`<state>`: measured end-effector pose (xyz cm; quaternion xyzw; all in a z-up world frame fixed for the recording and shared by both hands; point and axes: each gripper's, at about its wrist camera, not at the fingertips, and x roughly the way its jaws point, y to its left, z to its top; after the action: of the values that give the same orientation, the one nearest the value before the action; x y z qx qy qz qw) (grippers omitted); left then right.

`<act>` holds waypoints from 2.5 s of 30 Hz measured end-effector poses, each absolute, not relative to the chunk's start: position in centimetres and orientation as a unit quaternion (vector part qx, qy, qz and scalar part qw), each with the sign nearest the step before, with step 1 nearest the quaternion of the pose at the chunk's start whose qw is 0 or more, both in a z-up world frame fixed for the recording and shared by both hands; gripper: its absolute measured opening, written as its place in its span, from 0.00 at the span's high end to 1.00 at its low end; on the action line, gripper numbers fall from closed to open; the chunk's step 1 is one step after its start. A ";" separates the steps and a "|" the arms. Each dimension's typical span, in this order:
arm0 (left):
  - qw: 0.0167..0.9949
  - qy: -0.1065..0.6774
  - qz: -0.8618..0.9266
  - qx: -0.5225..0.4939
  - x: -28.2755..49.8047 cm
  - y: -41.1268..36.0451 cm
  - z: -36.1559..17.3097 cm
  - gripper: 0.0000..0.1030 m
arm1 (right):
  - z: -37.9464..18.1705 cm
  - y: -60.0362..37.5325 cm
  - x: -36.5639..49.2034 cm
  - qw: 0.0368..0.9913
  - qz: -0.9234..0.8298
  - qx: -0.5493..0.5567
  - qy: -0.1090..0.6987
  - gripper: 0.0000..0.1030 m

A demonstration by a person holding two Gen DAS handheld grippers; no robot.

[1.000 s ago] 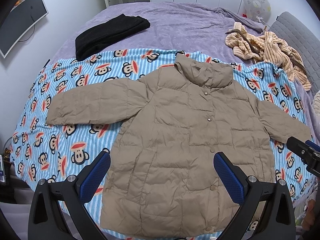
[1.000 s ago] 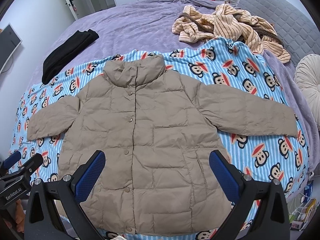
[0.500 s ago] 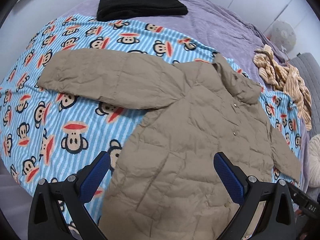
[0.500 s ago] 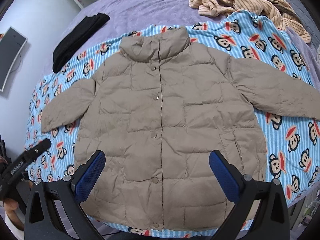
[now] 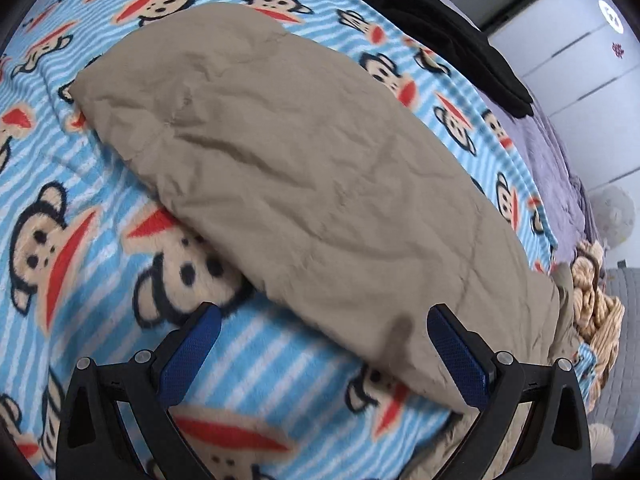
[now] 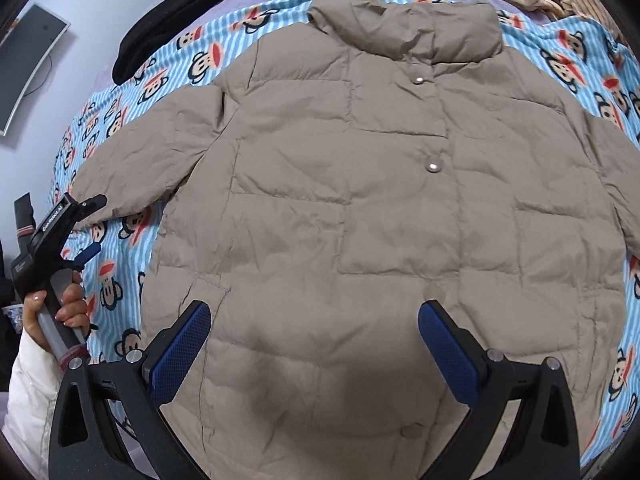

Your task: Fold large clothes

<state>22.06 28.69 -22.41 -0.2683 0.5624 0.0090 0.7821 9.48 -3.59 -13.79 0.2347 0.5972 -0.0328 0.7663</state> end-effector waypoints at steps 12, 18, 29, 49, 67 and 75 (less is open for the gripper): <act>0.820 0.510 0.106 -0.239 28.8 30.3 -22.0 0.64 | -14.4 -0.3 18.2 0.814 -0.016 0.224 0.535 0.00; 0.862 0.468 0.025 -0.192 28.1 29.4 -16.7 0.90 | -14.0 1.5 22.2 0.830 0.031 0.264 0.490 0.86; 0.892 0.394 -0.172 -0.138 24.4 17.2 -6.9 0.91 | -22.9 3.8 25.5 0.747 0.061 0.370 0.548 0.90; 0.803 0.500 -0.306 0.109 13.3 -11.9 -20.0 0.86 | -20.9 -18.0 8.2 0.765 -0.086 0.353 0.532 0.91; 0.840 0.488 -0.237 -0.019 19.8 4.3 -11.0 0.12 | -16.3 -16.2 10.0 0.823 -0.063 0.261 0.501 0.23; 0.687 0.632 -0.249 -0.258 28.8 11.7 -22.8 0.13 | -11.4 -3.6 16.5 0.891 -0.005 -0.002 0.453 0.17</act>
<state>28.77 11.73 -22.78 -0.2576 0.6318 -0.2489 0.6874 16.51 -3.61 -11.36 -0.0019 0.4534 -0.0051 0.8913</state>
